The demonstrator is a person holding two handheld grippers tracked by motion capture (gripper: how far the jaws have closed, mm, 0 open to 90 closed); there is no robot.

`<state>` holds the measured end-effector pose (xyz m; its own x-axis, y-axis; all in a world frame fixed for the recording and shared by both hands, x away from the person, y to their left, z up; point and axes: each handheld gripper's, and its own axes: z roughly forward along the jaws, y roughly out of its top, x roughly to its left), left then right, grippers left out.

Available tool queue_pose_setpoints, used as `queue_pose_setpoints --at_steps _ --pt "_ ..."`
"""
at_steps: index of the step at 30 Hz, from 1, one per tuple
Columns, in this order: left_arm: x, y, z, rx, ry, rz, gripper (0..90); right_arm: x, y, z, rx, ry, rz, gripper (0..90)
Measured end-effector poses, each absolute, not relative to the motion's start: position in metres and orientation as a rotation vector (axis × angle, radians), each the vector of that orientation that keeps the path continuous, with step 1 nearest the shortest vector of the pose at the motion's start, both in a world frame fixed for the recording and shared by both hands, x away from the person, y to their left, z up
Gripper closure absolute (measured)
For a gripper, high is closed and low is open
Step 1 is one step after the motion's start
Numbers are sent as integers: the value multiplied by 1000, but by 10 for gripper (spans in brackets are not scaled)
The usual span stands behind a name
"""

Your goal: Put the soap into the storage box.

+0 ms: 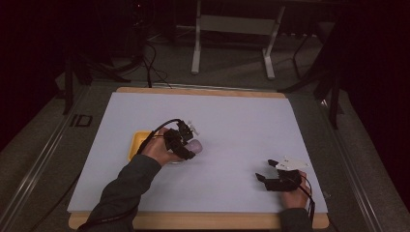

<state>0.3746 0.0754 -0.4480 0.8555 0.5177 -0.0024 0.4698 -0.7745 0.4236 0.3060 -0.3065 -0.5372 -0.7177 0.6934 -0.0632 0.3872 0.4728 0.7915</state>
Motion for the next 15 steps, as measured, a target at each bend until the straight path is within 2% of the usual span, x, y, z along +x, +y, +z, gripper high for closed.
queue_pose_setpoints --at_steps 15 --pt "374 92 -445 2614 779 167 497 306 -307 -537 905 2346 1120 237"
